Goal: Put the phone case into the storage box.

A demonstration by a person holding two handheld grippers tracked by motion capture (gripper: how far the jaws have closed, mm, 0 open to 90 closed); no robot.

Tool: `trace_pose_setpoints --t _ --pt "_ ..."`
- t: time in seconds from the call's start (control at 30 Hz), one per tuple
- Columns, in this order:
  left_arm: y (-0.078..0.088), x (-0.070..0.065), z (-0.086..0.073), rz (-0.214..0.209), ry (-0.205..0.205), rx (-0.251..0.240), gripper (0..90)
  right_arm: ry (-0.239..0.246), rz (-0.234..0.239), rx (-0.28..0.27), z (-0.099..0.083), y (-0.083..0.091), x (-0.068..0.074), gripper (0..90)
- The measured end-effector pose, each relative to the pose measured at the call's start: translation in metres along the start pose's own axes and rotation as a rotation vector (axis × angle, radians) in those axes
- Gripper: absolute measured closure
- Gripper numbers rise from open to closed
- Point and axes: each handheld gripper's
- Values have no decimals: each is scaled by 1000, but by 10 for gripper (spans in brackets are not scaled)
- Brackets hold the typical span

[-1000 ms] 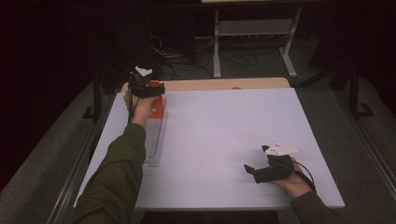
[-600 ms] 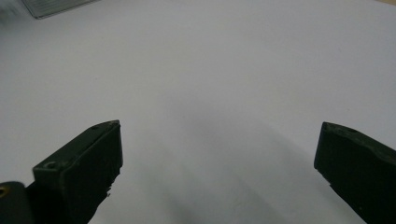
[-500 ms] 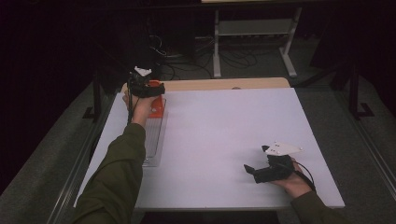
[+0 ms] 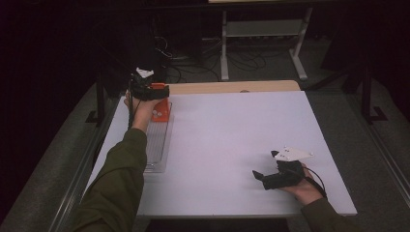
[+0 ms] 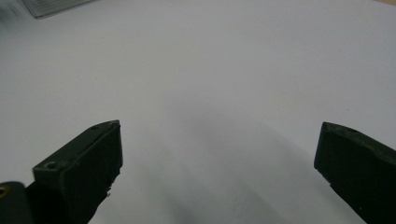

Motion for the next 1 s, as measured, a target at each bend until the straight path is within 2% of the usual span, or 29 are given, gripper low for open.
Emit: trace_pose_setpoints --t 0.03,0.1,0.27,0.33,0.37,0.4,0.53,0.57,0.63,0.73,0.77,1.0 --pt "1 0 0 -5 4 -1 0 -15 3 6 0 0 1 5" --pt "3 1 1 -12 -15 10 0 -13 2 7 -1 1 1 5" --pt "8 0 1 -44 0 1 0 -18 -5 4 -2 4 1 5" --pt "10 -1 1 -60 -10 7 0 -8 -10 -3 -2 5 1 5" --pt "11 0 1 -63 -24 15 0 -20 -8 1 -2 5 2 5" --pt "11 0 0 -66 -13 5 0 -13 -9 4 -3 5 2 5" --pt "16 3 -2 -88 -37 22 0 -21 -8 3 -3 6 2 5" --pt "17 2 -3 -93 -26 15 0 -21 -8 3 -3 6 2 5" --pt "20 4 -3 -101 -52 24 0 -17 -11 5 -3 6 2 5" --pt "23 6 -5 -125 -63 29 0 -7 -12 -2 -3 6 1 5" --pt "24 6 -5 -130 -53 27 0 -4 -13 -3 -3 6 1 5" --pt "33 10 -8 -171 -69 25 0 -13 -9 3 -1 4 3 5"
Point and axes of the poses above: each handheld gripper's, and its own axes: y roughly backward along the jaws, z roughly out of its top, x roughly to its left, and after that the axes turned 4 degrees about z, right-handed
